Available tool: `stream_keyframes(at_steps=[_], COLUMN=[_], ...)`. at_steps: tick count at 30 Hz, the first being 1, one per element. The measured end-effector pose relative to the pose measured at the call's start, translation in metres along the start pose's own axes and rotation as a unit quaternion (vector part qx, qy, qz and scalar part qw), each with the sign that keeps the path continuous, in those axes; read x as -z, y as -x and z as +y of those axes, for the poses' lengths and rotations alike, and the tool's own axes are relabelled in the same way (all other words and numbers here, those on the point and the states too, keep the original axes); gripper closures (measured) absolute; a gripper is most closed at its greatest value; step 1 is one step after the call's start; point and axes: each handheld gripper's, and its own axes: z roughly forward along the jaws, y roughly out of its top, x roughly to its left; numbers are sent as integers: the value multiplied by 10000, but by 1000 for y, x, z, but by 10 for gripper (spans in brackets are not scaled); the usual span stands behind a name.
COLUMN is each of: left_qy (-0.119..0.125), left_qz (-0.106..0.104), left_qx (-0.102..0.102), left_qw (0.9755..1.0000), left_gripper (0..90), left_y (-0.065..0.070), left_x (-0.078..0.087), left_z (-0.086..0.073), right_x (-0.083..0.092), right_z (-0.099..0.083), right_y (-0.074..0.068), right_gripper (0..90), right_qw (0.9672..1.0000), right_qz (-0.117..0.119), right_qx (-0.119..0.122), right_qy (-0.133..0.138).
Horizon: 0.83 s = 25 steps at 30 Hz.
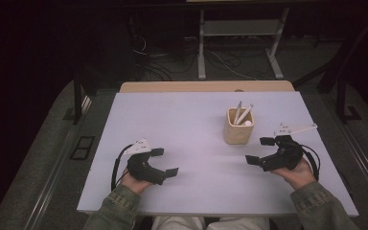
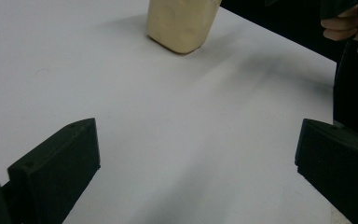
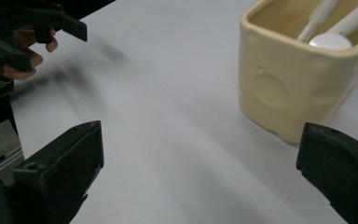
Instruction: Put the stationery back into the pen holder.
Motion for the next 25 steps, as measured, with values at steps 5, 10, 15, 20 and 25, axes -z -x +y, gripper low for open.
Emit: stream_keyframes(at_steps=[5, 10, 15, 20, 25], left_qy=[8, -23, -42, -42, -43], left_qz=[2, 15, 42, 49, 43], left_qx=[14, 12, 37, 70, 54], left_qw=[10000, 10000, 10000, 10000, 10000], left_gripper=[0, 0, 0, 0, 0], left_y=[-1, -2, -3, -4, -4], left_x=[1, 1, 1, 2, 1], left_z=[-1, -1, -3, -3, -3], right_x=[0, -2, -2, -1, -1], right_z=[-13, -27, -36, -42, -48], right_y=[-1, 0, 1, 1, 3], right_gripper=[3, 4, 4, 4, 4], right_qw=[10000, 9999, 9999, 9999, 9999], right_qz=[-21, -17, -63, -122, -154], right_qx=[-6, -92, -109, -23, -64], right_qy=[-56, -66, -34, -17, -31])
